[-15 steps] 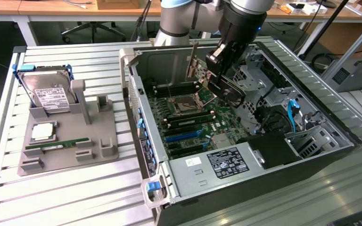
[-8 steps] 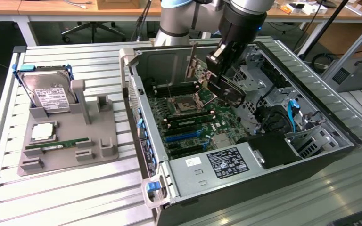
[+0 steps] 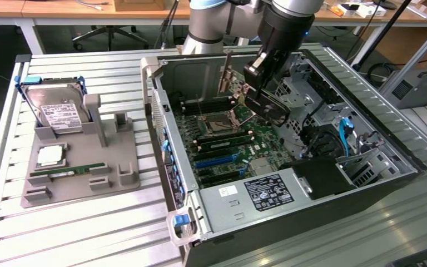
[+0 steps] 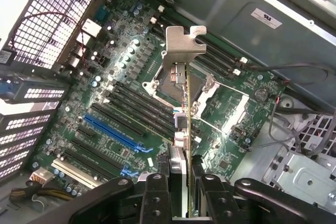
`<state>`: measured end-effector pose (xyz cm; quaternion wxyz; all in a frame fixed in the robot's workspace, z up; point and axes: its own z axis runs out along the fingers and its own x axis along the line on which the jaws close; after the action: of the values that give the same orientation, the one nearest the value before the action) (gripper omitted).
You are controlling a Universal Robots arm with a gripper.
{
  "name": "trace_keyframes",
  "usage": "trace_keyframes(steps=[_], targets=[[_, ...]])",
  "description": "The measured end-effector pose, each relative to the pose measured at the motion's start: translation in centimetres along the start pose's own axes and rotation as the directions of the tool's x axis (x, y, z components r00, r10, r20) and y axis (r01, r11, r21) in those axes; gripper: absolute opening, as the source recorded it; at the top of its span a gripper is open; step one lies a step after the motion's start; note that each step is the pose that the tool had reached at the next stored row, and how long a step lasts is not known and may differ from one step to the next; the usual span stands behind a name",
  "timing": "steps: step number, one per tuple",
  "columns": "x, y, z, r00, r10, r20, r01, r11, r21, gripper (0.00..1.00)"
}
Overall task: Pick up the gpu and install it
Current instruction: 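Insert the gpu into the slot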
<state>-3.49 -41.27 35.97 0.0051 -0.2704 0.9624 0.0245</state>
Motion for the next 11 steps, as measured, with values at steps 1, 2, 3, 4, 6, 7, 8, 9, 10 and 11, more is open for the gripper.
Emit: trace_keyframes(steps=[1, 2, 3, 4, 6, 7, 8, 9, 10, 11], targets=[[0.00, 0.00, 0.00, 1.0000, -0.005, -0.0002, 0.005, 1.0000, -0.0001, 0.27], [0.00, 0.00, 0.00, 1.0000, -0.008, -0.0004, 0.008, 1.0000, -0.0001, 0.27], [0.00, 0.00, 0.00, 0.9999, -0.011, -0.0006, 0.011, 0.9999, -0.0003, 0.27], [0.00, 0.00, 0.00, 0.9999, -0.014, -0.0006, 0.014, 0.9999, -0.0003, 0.27], [0.00, 0.00, 0.00, 0.9998, -0.019, -0.0009, 0.019, 0.9998, -0.0004, 0.27], [0.00, 0.00, 0.00, 0.9998, -0.021, -0.0009, 0.021, 0.9998, -0.0005, 0.27], [0.00, 0.00, 0.00, 0.9997, -0.024, -0.0011, 0.024, 0.9997, -0.0006, 0.27], [0.00, 0.00, 0.00, 0.9996, -0.026, -0.0012, 0.026, 0.9997, -0.0006, 0.27], [0.00, 0.00, 0.00, 0.9996, -0.029, -0.0012, 0.029, 0.9996, -0.0007, 0.27], [0.00, 0.00, 0.00, 0.9995, -0.031, -0.0014, 0.031, 0.9995, -0.0007, 0.27]])
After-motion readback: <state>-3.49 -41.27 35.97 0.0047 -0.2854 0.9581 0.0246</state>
